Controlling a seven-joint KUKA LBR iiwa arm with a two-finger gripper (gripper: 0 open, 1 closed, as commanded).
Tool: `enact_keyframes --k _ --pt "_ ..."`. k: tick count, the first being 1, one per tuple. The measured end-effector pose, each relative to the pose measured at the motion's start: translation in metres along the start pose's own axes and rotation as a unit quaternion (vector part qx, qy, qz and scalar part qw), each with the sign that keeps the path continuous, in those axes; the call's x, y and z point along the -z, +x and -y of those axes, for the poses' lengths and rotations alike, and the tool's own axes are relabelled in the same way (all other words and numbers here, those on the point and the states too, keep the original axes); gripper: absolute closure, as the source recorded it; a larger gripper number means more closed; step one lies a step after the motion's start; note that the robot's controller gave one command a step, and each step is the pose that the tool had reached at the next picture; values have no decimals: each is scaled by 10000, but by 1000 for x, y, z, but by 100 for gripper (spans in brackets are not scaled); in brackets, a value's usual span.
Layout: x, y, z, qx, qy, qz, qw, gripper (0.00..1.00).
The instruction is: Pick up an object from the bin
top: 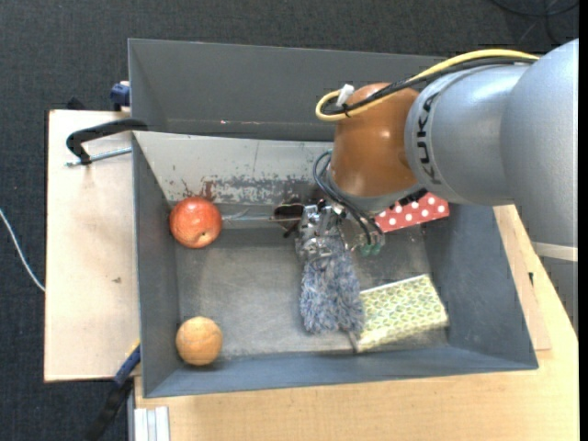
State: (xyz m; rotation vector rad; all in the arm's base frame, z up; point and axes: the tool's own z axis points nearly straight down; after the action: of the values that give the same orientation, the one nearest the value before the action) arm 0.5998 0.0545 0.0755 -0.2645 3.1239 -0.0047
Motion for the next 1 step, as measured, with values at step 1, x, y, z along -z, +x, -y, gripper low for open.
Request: enact_keyframes --k 1 --pt "0 0 0 -9 -5 1 10000 100"
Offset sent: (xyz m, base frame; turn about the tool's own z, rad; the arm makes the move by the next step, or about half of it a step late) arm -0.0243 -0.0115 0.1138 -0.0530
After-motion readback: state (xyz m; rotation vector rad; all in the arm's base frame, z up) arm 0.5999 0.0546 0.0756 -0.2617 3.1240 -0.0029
